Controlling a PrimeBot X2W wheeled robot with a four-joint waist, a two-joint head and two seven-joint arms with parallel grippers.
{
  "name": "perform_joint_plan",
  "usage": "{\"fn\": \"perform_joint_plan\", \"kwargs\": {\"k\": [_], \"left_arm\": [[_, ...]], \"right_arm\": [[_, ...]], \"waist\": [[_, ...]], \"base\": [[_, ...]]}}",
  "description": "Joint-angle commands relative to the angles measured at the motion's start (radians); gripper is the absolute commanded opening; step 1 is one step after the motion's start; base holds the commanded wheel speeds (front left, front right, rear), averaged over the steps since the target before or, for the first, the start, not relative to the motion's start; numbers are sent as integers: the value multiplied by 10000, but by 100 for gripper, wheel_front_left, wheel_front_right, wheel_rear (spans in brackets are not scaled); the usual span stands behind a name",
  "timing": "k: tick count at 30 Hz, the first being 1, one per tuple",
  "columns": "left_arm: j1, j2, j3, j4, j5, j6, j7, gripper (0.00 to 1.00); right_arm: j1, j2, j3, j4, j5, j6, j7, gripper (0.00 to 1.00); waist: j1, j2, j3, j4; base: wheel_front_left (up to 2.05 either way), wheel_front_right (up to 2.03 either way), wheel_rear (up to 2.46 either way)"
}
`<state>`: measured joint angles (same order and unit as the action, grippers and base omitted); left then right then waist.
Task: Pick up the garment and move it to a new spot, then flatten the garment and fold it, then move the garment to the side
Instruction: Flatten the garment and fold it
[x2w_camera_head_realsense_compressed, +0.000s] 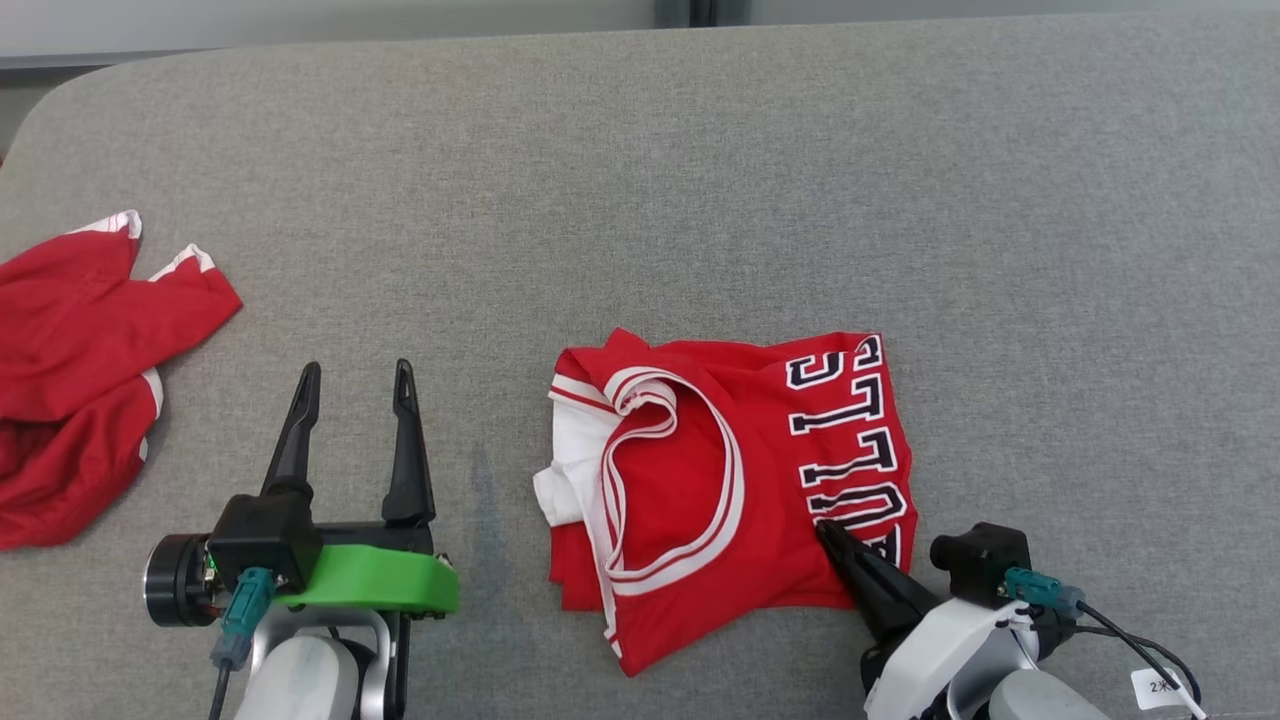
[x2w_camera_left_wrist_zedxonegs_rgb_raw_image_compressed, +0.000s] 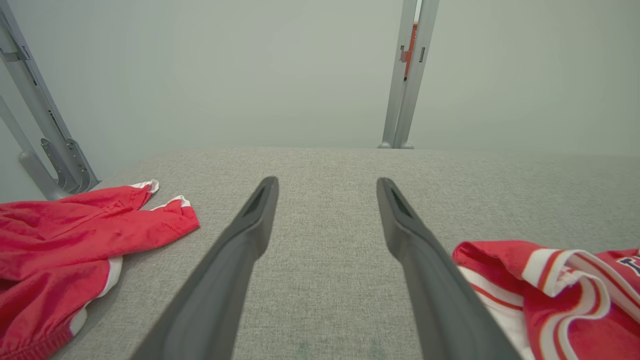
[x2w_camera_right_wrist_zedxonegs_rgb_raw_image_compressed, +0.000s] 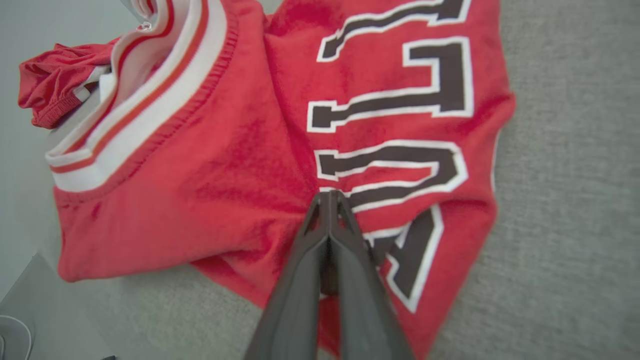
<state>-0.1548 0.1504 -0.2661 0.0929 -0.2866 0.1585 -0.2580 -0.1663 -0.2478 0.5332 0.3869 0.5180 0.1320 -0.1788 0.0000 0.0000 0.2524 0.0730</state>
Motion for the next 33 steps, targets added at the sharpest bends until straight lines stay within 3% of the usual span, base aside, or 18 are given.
{"fn": "perform_joint_plan", "kwargs": {"k": [1, 21, 33], "left_arm": [[-154, 3, 29, 7, 102, -29, -77, 100], [-235, -129, 104, 109, 213, -154, -71, 100], [-260, -196, 164, 83, 314, -218, -73, 100]], "right_arm": [[113, -139, 23, 220, 108, -30, 15, 0], [-933, 140, 2828, -22, 995, -11, 39, 0], [-1867, 228, 3345, -809, 1192, -13, -445, 0]], "waist": [[0, 0, 23, -13], [0, 0, 178, 11], [0, 0, 242, -2]], "base": [[0, 0, 0], [0, 0, 0], [0, 0, 0]]}}
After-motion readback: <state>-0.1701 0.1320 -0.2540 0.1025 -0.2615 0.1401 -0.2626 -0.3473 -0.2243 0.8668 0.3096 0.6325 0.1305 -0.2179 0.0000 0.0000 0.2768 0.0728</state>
